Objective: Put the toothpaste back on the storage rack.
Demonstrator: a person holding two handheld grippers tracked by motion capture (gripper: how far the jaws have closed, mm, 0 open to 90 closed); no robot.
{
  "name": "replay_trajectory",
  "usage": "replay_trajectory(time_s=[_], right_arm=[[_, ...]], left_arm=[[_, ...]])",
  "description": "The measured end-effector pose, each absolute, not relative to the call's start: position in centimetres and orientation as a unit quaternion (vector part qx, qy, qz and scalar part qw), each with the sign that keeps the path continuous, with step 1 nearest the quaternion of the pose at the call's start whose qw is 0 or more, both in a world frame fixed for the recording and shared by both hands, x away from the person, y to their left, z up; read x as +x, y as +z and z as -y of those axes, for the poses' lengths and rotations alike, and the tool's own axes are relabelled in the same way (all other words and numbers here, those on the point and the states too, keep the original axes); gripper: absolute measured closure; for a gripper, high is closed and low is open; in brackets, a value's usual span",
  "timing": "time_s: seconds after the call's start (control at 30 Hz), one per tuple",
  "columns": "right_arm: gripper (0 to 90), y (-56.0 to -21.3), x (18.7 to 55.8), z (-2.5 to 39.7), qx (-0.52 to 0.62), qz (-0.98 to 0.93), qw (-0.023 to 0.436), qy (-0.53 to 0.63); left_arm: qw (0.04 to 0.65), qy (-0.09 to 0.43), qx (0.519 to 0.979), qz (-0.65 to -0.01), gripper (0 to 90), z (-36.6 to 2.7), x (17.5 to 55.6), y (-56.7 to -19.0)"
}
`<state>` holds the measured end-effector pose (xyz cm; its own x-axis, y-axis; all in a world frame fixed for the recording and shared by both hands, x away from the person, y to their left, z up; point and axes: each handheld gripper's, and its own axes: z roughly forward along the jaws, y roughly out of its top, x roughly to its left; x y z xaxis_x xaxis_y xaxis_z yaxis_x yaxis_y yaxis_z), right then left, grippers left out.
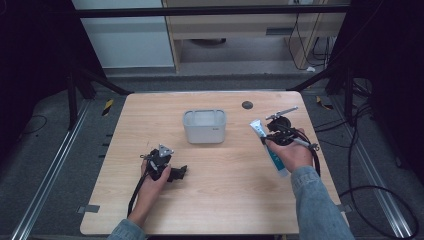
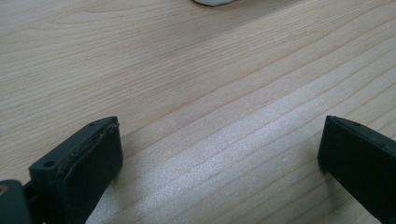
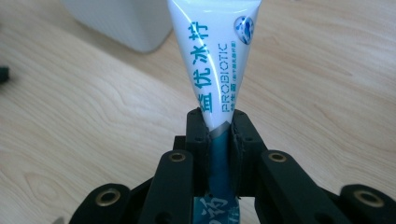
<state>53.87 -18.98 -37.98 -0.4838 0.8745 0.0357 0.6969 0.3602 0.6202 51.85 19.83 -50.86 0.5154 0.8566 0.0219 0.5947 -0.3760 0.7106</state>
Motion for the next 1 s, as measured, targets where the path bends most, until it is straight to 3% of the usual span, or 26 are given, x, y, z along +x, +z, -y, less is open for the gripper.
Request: replay_trajectory(time_s=[0.7,1.0], right_arm=[[79.9,-33.6,54.5,11.5,0.463,-0.722,0.255,0.446],[79.9,-32.3,54.7,9.4,0.456,-0.709,0.266,0.468]], left_arm=[[0.331,0.199,0.805,-0.45,0.0,-19.8,51.8,-50.9],[0.331,0.199,0.805,-0.45,0.0,-19.8,51.8,-50.9]])
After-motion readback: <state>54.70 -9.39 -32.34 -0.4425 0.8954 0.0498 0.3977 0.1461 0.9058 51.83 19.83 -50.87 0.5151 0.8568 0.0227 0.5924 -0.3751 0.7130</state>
